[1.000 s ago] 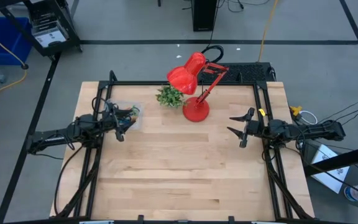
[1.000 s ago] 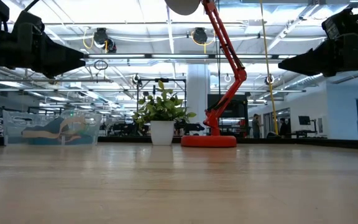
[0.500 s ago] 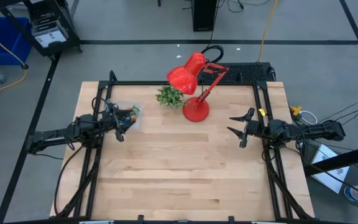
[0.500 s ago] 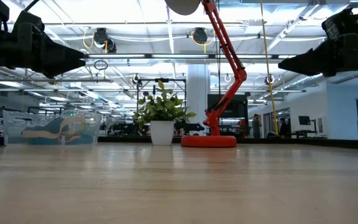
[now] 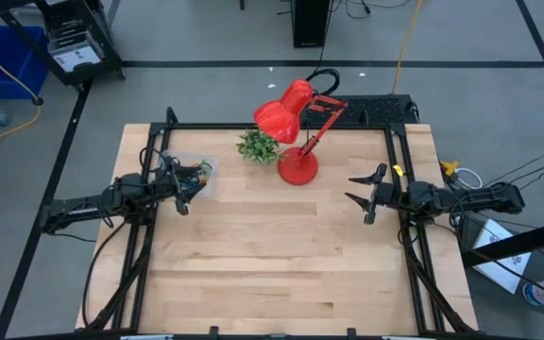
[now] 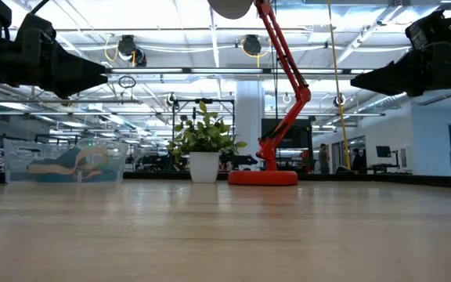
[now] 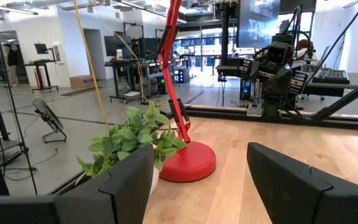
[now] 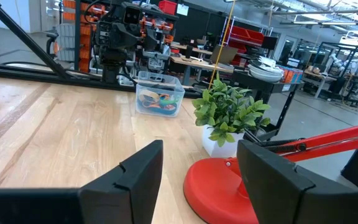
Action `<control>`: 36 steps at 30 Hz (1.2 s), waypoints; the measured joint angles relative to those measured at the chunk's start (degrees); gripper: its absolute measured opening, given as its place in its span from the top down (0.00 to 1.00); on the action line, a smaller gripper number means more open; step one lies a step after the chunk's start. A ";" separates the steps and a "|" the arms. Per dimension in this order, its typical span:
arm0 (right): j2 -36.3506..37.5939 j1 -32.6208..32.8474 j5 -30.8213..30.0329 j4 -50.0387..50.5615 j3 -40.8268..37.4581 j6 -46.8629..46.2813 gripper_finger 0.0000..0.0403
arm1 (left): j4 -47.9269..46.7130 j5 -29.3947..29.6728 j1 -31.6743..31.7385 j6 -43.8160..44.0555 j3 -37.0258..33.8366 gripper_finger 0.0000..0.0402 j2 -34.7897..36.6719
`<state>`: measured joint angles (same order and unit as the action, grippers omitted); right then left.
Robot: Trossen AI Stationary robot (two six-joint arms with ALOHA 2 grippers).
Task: Pick and place rubber bands into bin
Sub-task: Return to Home Position
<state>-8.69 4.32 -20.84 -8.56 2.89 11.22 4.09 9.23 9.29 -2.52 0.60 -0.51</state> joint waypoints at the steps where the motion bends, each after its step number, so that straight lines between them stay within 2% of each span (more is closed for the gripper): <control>1: 0.00 0.01 0.00 0.01 0.00 0.00 0.50 | 0.01 0.00 -0.01 0.00 0.02 0.34 0.00; 36: 0.00 0.01 0.00 0.00 0.00 0.00 0.51 | 0.00 0.32 -0.01 0.00 0.02 0.34 0.00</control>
<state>-8.69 4.32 -20.84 -8.56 2.90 11.22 4.09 9.55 9.28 -2.52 0.62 -0.52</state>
